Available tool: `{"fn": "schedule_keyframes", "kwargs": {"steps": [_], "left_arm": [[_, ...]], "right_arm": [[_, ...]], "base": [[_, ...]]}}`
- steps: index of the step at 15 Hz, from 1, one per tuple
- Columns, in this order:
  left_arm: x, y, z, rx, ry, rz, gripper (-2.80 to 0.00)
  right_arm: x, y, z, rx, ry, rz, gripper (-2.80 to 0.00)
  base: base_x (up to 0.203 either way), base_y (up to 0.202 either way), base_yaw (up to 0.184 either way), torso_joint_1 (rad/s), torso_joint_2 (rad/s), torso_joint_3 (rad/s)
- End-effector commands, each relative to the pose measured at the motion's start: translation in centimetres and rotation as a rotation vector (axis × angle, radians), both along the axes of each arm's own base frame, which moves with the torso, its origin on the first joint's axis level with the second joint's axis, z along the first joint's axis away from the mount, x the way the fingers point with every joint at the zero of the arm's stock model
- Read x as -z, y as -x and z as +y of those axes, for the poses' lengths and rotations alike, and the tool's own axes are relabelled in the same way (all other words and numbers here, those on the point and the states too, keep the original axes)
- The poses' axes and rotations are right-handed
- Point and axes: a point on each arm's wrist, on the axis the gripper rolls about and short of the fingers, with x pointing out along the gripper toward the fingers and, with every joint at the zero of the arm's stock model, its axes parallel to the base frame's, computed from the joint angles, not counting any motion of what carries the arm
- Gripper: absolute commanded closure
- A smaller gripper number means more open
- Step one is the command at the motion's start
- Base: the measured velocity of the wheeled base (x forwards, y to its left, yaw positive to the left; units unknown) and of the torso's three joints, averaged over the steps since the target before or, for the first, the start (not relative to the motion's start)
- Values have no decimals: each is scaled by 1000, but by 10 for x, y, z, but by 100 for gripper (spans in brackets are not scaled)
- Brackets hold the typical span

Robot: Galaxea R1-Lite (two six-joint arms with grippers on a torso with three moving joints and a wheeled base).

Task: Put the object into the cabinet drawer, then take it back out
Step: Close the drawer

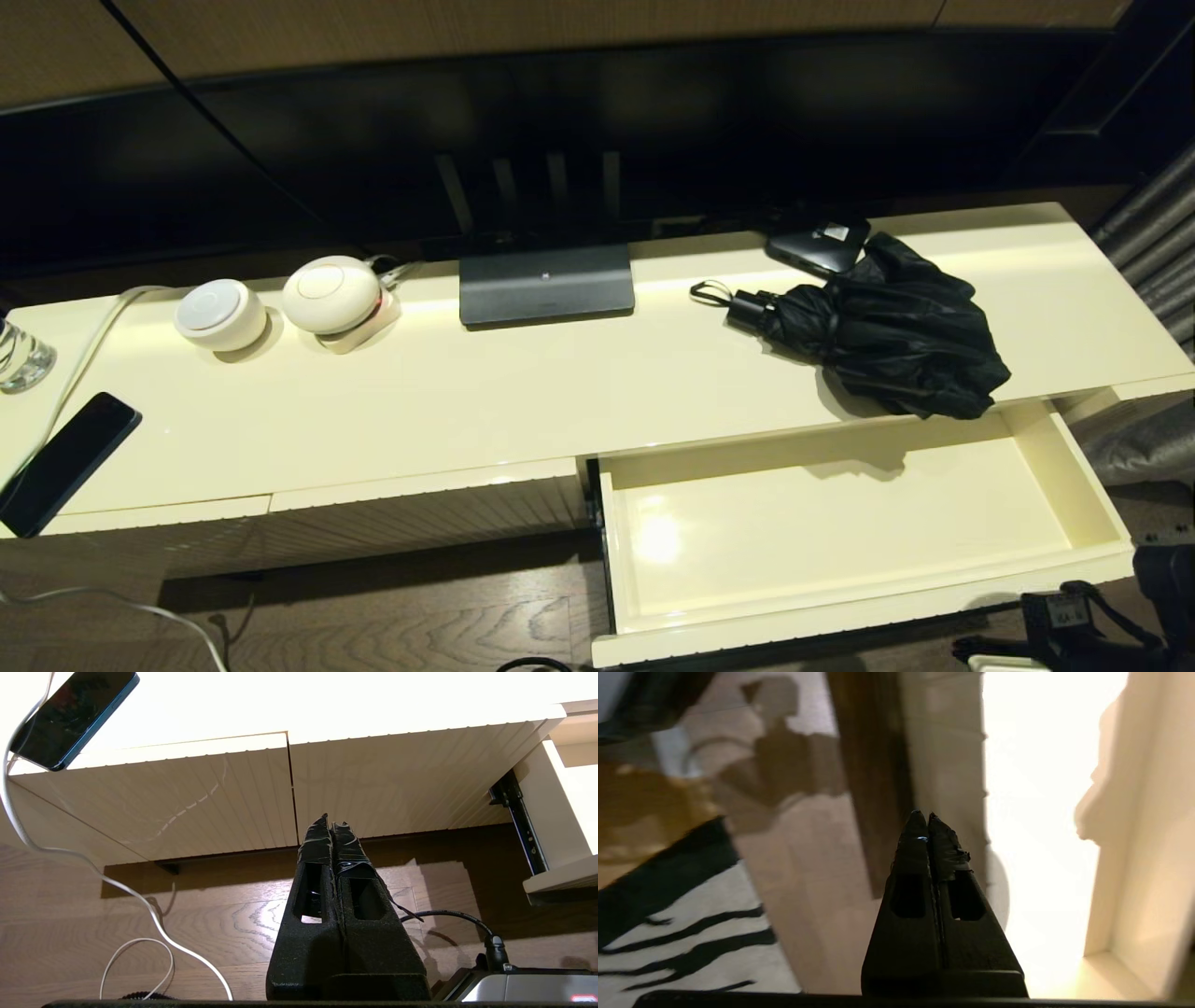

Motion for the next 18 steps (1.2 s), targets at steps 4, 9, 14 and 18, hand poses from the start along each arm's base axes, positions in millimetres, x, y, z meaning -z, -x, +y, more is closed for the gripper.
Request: {"fn": "schedule_keyframes", "kwargs": {"steps": [4, 9, 14, 18], "left_arm": [[1, 0, 0, -1, 0, 4, 0], [1, 0, 0, -1, 0, 4, 0], [1, 0, 0, -1, 0, 4, 0], [1, 0, 0, -1, 0, 4, 0]], "right_arm": [[6, -14, 2, -1, 5, -9, 0], [13, -32, 5, -3, -3, -69, 0], [3, -41, 7, 0, -7, -133, 0], [-4, -52, 8, 19, 5, -169, 0]], "base": [[0, 0, 0, 0, 0, 0], [0, 0, 0, 0, 0, 0], [0, 0, 0, 0, 0, 0], [0, 0, 0, 0, 0, 0]]}}
